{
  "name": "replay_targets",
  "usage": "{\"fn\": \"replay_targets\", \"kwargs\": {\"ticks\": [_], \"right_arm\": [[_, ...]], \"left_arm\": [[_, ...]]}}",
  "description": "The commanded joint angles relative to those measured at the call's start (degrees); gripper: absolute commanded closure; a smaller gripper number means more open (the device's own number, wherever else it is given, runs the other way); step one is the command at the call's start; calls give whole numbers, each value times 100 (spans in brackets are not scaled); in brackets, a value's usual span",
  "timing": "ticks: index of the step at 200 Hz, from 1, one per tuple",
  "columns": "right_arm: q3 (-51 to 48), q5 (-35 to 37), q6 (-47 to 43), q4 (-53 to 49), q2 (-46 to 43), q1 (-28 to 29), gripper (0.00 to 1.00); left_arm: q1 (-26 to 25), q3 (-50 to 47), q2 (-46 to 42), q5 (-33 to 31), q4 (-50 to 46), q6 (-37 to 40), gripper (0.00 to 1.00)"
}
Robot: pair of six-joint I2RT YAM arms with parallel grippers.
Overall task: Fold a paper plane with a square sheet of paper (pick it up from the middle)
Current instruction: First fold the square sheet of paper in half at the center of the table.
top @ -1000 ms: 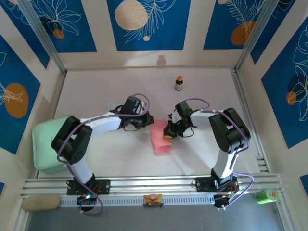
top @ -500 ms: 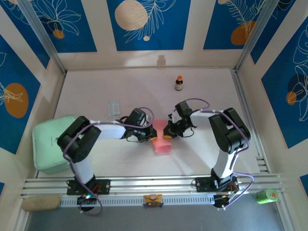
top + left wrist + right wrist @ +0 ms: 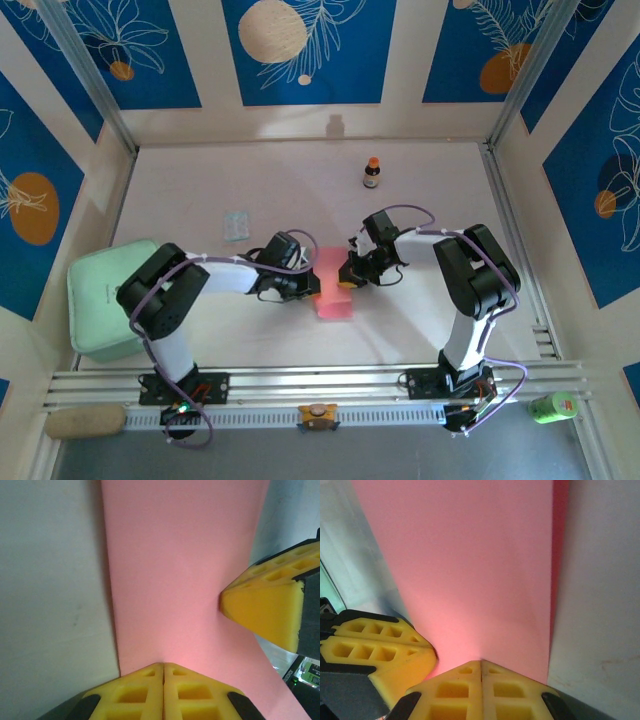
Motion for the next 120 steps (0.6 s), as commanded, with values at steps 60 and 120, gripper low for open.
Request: {"fn": "replay_targets", "kwargs": {"ticks": [60,120], "right_arm": [[-188,409,33,-422,61,29,100],[-185,404,23,-448,59,30,100]], "left_arm": [[-133,-126,-277,436,894,-808,89],[-154,-820,104,512,1361,-794,90]]}}
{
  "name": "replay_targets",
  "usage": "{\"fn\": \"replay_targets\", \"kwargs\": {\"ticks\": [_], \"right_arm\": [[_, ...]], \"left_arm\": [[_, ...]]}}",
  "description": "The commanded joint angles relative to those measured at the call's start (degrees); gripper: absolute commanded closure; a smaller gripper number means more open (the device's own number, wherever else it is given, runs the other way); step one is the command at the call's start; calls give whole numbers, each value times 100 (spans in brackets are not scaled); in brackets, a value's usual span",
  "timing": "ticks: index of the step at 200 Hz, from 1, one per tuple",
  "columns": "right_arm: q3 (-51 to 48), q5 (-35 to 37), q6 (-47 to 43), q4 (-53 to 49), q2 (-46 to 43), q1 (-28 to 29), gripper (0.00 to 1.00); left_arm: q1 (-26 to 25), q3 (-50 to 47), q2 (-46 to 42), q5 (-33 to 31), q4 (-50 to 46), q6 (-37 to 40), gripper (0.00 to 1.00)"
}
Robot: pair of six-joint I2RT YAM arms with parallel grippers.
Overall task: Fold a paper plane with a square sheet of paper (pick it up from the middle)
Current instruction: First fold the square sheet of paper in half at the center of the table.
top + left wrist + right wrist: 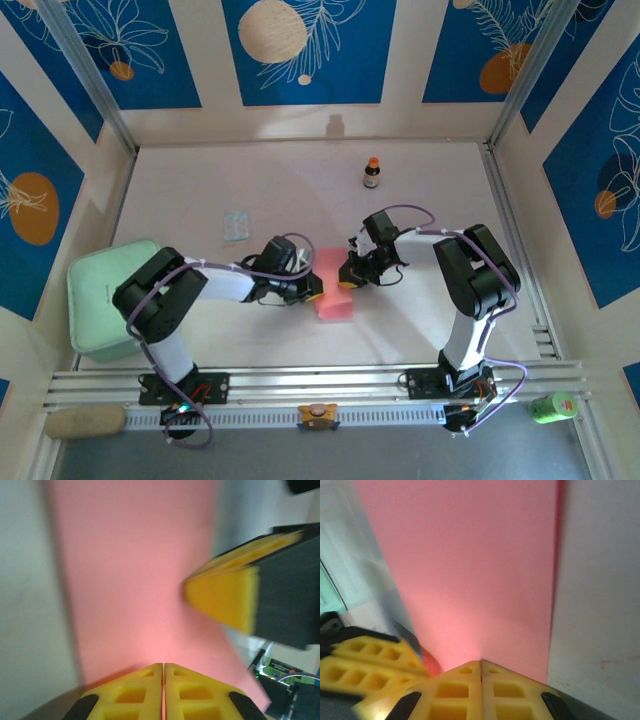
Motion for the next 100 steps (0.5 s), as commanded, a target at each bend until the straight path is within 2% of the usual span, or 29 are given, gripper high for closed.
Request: {"fn": "replay_targets", "kwargs": {"ticks": [1,36,100], "right_arm": [[-181,405,21,-448,61,30,100],[-208,412,37,-451,44,30,100],[-242,448,48,-433,-8,30,100]], "left_arm": [[-38,-243,181,152,218,17,90],[-15,-483,60,-132,-105,222,91],[-111,-62,-661,31,-425,180,89]]}}
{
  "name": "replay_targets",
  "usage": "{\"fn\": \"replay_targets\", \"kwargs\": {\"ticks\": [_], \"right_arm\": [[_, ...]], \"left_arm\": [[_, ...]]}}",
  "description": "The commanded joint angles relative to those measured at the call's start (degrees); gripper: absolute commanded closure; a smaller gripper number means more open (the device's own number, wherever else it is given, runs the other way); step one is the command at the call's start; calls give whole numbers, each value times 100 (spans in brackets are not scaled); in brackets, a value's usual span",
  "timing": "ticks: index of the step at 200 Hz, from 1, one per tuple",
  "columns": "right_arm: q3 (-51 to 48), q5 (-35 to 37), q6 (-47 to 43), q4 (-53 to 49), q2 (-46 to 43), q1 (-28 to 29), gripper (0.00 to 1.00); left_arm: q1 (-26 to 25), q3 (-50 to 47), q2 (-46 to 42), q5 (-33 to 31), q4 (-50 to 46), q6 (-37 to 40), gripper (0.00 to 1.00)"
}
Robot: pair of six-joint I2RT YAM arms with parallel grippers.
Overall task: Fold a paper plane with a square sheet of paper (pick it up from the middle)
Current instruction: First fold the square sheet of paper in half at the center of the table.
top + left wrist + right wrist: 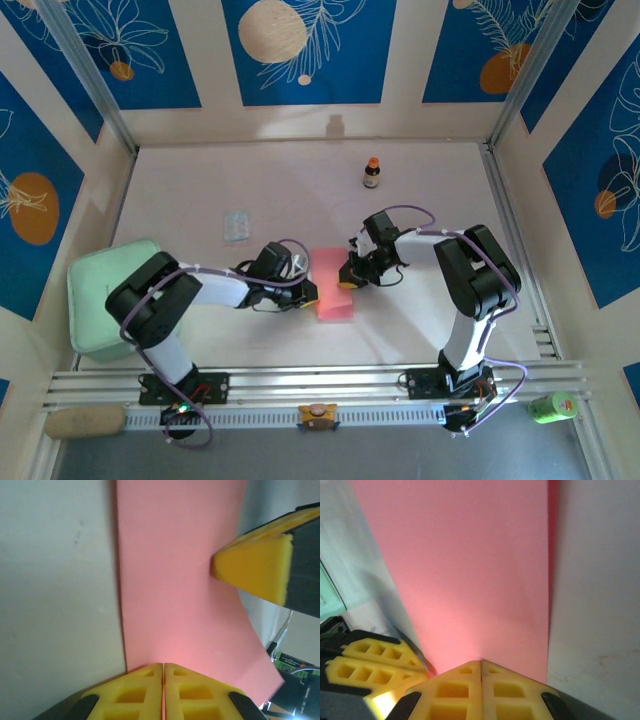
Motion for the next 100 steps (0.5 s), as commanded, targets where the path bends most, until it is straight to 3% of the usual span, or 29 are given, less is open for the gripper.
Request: {"fn": "replay_targets", "kwargs": {"ticks": [1,100], "right_arm": [[-205,433,48,-446,25,30,100],[-238,448,56,-429,10,21,100]], "left_arm": [[-101,232,-278,89,-354,64,89],[-267,-15,255,175,-351,104,89]]}}
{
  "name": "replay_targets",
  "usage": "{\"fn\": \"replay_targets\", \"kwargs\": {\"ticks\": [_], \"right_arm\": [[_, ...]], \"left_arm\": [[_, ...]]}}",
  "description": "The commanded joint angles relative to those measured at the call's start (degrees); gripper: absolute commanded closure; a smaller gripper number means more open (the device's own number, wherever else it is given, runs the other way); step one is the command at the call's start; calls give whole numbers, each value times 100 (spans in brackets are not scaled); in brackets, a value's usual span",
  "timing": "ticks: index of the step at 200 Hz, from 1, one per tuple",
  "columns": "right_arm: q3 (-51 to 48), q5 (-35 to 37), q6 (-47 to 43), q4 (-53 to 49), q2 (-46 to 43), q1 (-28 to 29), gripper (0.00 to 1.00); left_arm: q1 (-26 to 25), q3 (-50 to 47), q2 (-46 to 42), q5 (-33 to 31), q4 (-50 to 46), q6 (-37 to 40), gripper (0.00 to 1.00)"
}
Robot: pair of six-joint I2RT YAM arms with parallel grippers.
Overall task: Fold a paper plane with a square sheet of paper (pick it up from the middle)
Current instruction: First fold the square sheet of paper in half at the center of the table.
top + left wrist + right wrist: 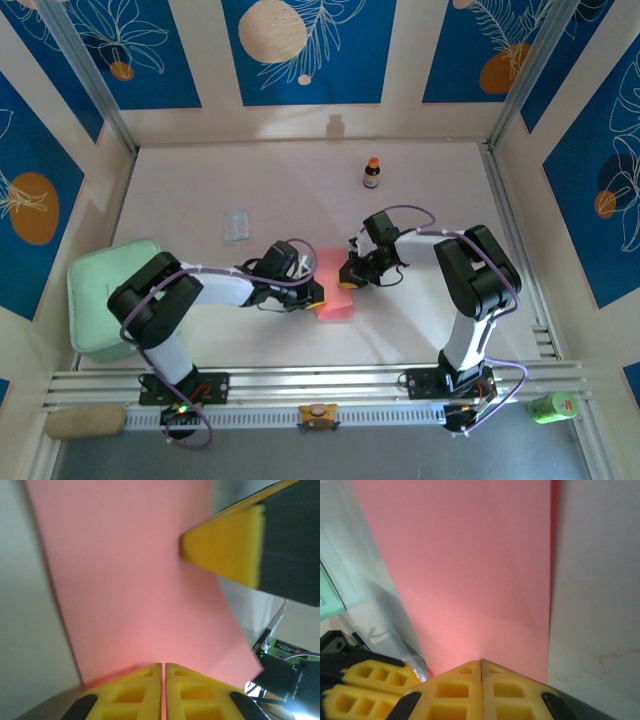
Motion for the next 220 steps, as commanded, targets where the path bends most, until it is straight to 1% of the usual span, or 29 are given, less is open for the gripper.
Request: {"fn": "replay_targets", "kwargs": {"ticks": [1,17,43,61,84,104,125,167,196,220], "right_arm": [[-231,430,56,-435,19,21,100],[-234,451,48,-431,23,8,100],[-230,492,57,-448,14,3,100],[-235,519,57,-436,-21,3,100],[-245,506,57,-431,-17,3,100],[-245,528,57,-435,-11,1,100],[-243,527,65,-435,-8,3,100],[-251,536,66,-427,-8,3,100],[-269,537,65,-418,-15,3,100],[-273,537,66,-409,-34,-5,100]], "left_arm": [[-51,-278,103,34,-107,105,89],[-48,-429,97,-76,-238,208,89],[-47,-425,-136,-407,-928,545,90],[-66,-295,-375,-398,-1113,639,90],[-96,-37,-634,-424,-1272,579,89],[-122,154,-684,-444,-1215,340,89],[-140,132,-654,-403,-744,83,88],[-240,114,-140,65,-70,-95,87],[-309,-39,46,30,-26,-42,88],[-308,-270,-15,-152,-443,232,88]]}}
